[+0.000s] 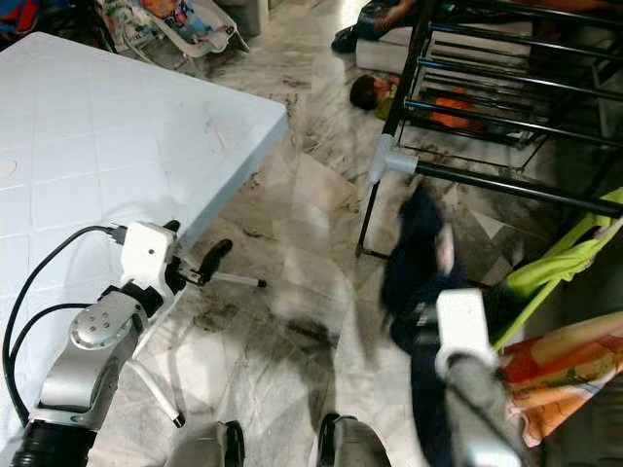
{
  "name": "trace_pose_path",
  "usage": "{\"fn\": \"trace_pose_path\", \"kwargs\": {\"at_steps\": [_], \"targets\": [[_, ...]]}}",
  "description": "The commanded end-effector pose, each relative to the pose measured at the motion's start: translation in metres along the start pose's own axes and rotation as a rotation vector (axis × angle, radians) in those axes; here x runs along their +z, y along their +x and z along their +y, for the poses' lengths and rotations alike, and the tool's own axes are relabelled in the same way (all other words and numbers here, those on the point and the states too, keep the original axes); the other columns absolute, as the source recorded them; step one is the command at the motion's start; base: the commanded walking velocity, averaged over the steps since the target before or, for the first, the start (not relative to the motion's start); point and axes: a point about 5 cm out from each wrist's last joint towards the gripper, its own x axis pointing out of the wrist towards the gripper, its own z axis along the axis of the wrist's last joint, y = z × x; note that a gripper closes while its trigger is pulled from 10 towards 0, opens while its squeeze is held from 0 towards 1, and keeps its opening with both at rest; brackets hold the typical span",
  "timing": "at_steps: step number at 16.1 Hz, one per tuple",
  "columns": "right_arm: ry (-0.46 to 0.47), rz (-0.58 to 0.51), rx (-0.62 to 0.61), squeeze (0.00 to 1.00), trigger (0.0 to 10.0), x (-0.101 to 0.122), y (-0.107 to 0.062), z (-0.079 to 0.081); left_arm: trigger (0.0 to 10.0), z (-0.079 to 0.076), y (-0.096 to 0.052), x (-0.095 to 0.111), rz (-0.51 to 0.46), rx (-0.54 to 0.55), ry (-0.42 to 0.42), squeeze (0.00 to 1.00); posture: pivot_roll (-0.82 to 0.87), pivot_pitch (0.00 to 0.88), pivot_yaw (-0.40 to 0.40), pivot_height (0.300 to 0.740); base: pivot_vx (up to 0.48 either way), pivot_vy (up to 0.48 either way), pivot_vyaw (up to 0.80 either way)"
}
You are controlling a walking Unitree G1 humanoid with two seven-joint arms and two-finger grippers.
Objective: Hang hanger
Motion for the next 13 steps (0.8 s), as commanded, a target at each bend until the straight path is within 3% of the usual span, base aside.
{"fn": "trace_pose_path", "kwargs": {"at_steps": [1, 3, 8, 10, 13], "targets": [[-0.054, -0.099, -0.031, 0.0, 10.0, 0.02, 0.0, -0.005, 10.0, 0.0, -0.002, 0.001, 0.006, -0.023, 0.025, 0.0, -0.01, 0.119, 0.015, 0.74, 0.0, 0.0, 0.0], [-0.098, -0.205, -0.06, 0.0, 10.0, 0.051, 0.008, -0.014, 10.0, 0.0, -0.002, 0.0, 0.007, -0.036, 0.032, 0.0, -0.01, 0.113, 0.014, 0.74, 0.0, 0.0, 0.0], [-0.147, -0.364, -0.124, 0.0, 10.0, 0.104, 0.034, -0.034, 10.0, 0.001, 0.003, 0.005, -0.015, -0.047, 0.058, 0.0, 0.0, 0.085, 0.011, 0.74, 0.0, 0.0, 0.0], [-0.107, -0.411, -0.125, 0.0, 10.0, 0.122, 0.044, -0.039, 10.0, 0.008, 0.005, 0.008, -0.027, -0.029, 0.057, 0.0, 0.0, 0.083, 0.015, 0.74, 0.0, 0.0, 0.0], [0.021, -0.417, -0.037, 0.0, 10.0, 0.127, 0.05, -0.028, 10.0, 0.004, 0.005, 0.009, -0.033, -0.034, 0.062, 0.0, 0.01, 0.082, 0.016, 0.74, 0.0, 0.0, 0.0]]}}
